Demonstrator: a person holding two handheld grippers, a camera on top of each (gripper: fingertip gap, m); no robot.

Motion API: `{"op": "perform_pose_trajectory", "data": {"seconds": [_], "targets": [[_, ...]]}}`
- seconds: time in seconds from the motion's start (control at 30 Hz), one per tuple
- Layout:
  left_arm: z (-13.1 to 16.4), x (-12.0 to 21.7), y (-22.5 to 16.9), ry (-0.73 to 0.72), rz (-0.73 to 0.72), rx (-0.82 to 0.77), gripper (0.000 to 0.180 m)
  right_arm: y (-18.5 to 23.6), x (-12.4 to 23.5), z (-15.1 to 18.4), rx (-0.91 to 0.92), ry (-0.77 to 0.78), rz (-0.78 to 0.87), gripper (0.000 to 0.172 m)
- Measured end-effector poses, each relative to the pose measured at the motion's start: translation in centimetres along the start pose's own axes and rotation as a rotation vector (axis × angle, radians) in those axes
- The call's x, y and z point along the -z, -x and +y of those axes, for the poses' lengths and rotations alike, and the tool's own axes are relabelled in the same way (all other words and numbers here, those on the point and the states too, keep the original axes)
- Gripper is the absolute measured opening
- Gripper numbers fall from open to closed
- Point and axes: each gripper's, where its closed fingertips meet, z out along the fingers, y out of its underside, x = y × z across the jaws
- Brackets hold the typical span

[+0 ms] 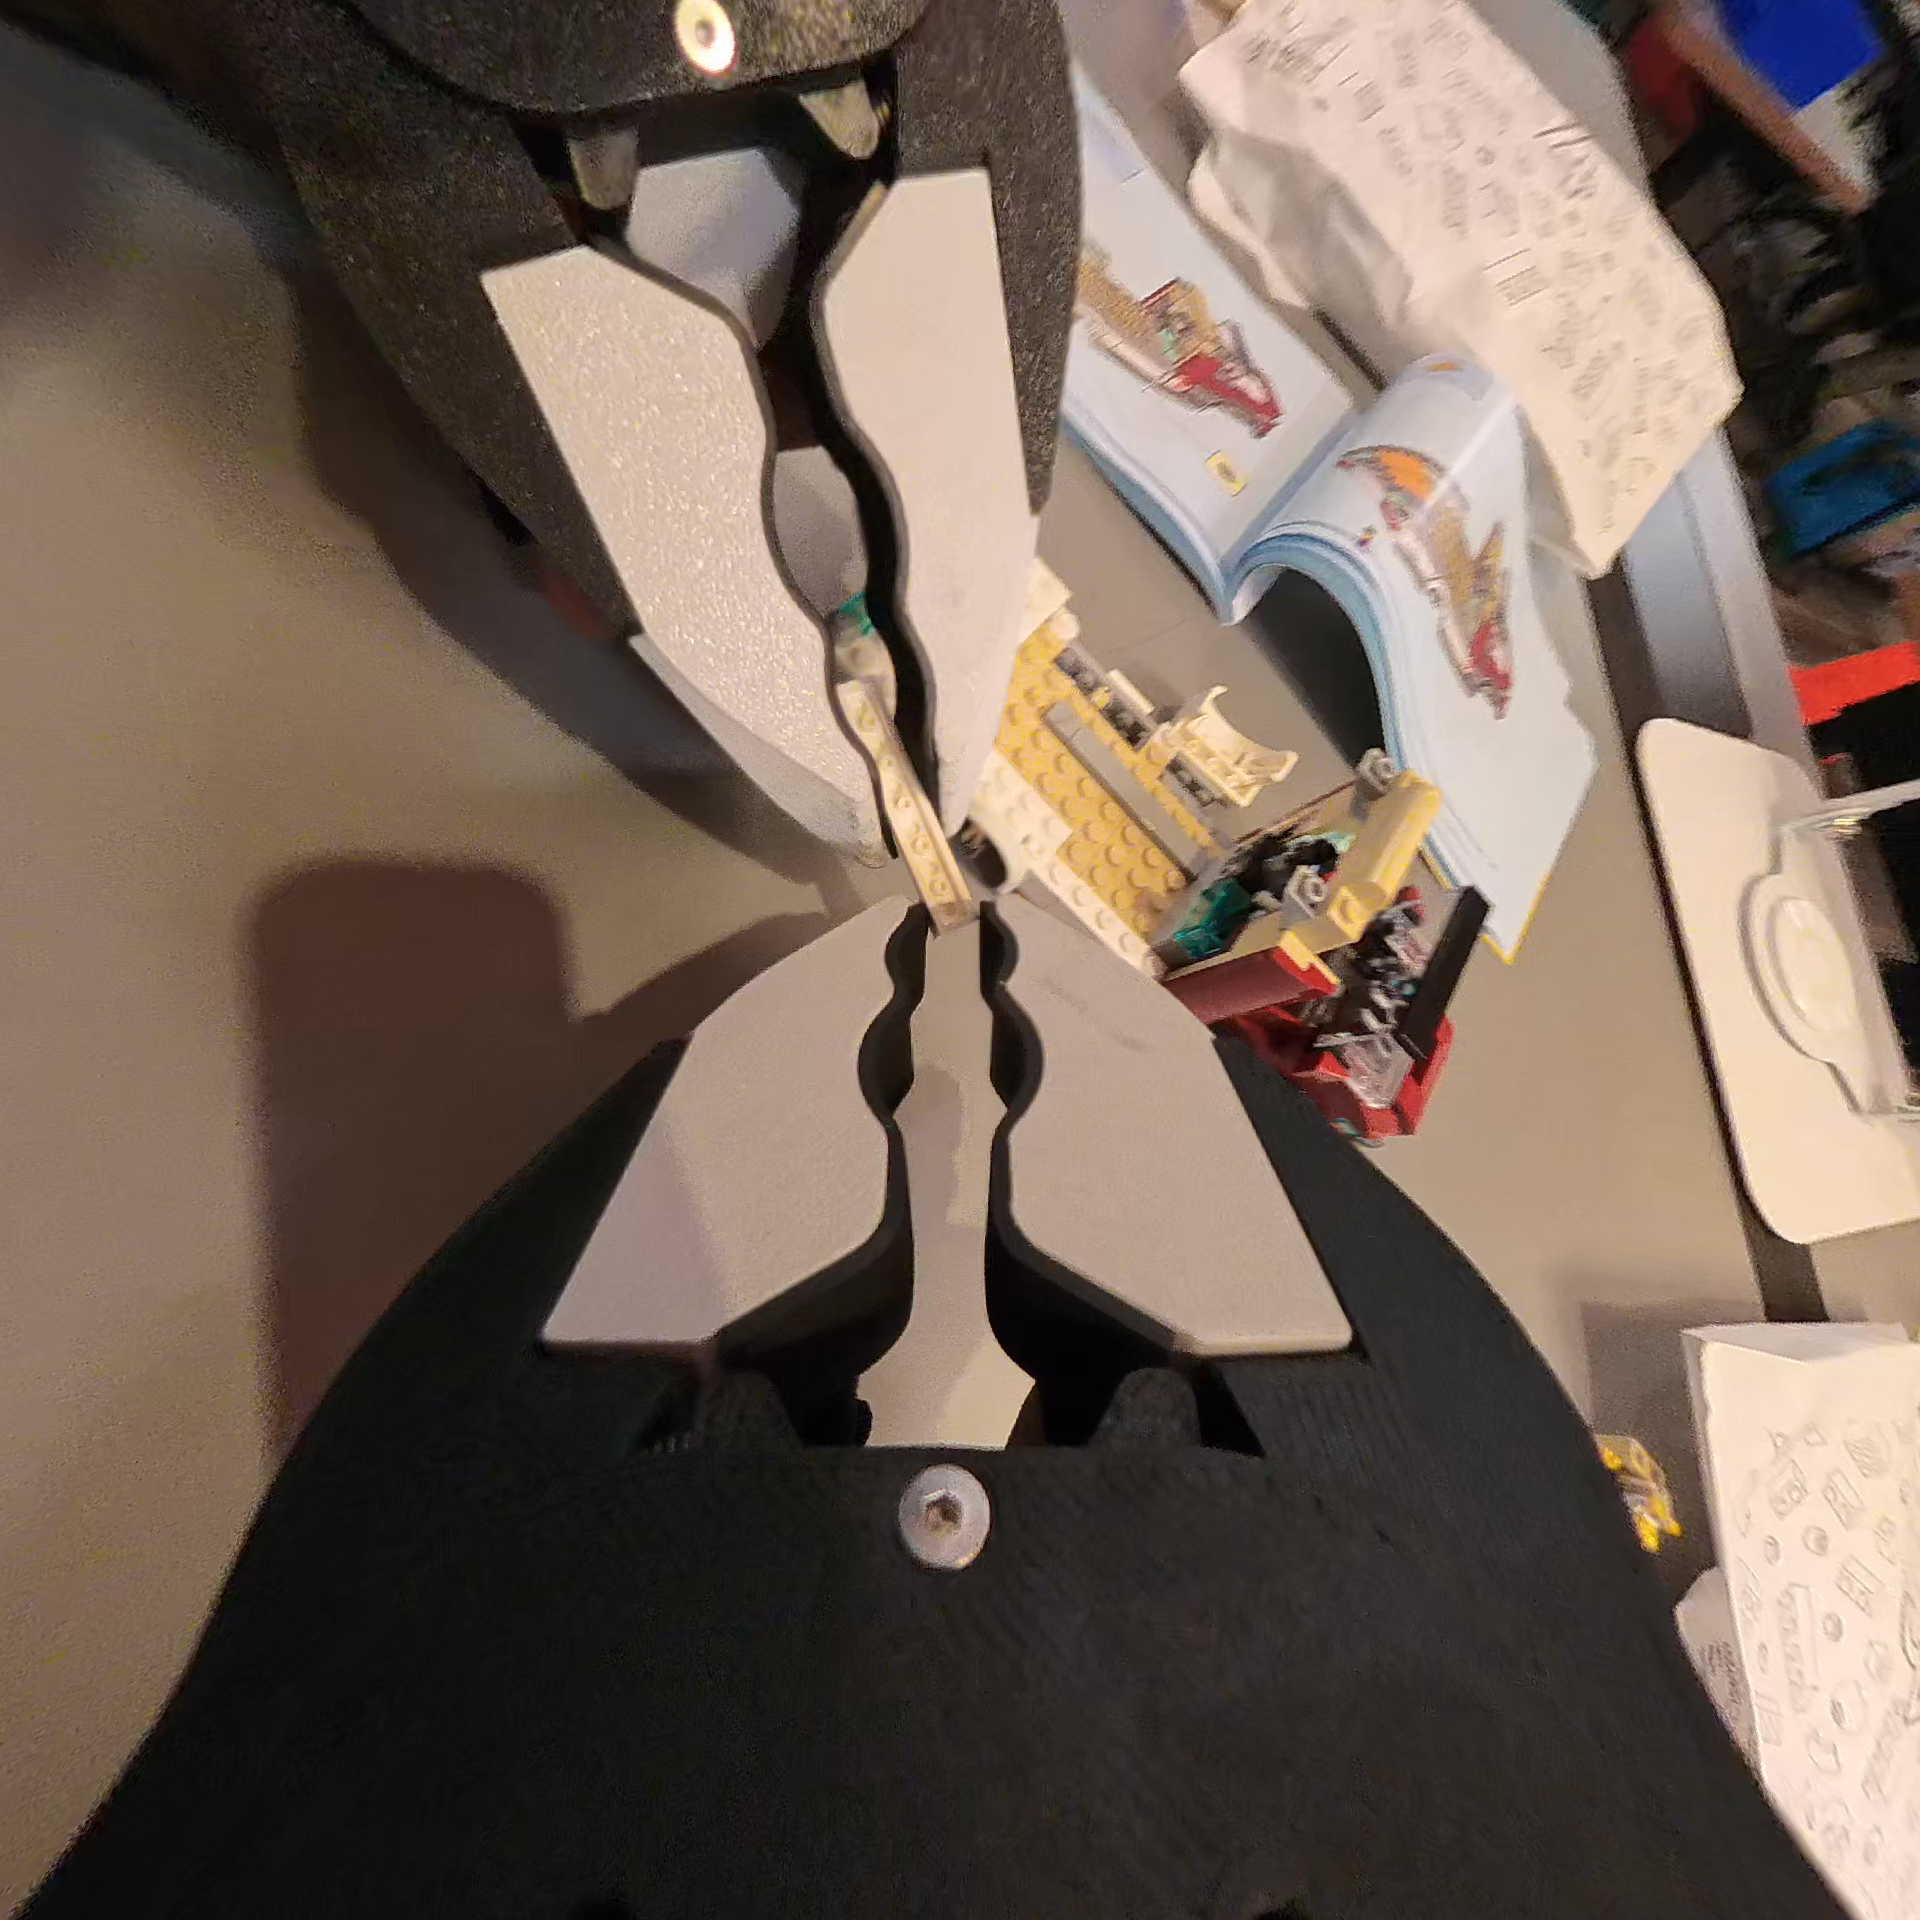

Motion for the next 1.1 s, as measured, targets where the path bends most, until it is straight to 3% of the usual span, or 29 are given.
{"op": "perform_pose_trajectory", "data": {"seconds": [0.13, 0.37, 0.7, 1.1], "targets": [[-1.3, 0.7, 0.7, -0.116, 0.119, 0.335, 0.008, -1.6, 0.5, -0.4, 0.038, -0.059, 0.161, 0.017], [-3.1, 1.9, 0.9, -0.291, 0.272, 0.573, 0.008, -2.2, 0.8, -1.5, 0.1, -0.147, 0.304, 0.025], [-4.1, 3.2, 0.0, -0.382, 0.261, 0.263, 0.008, 0.2, 2.1, -3.5, -0.346, -0.4, -0.136, 0.027], [-4.2, 3.3, -1.7, -0.375, 0.321, 0.157, 0.008, 0.7, 3.3, -4.4, -0.414, -0.478, -0.258, 0.009]]}}
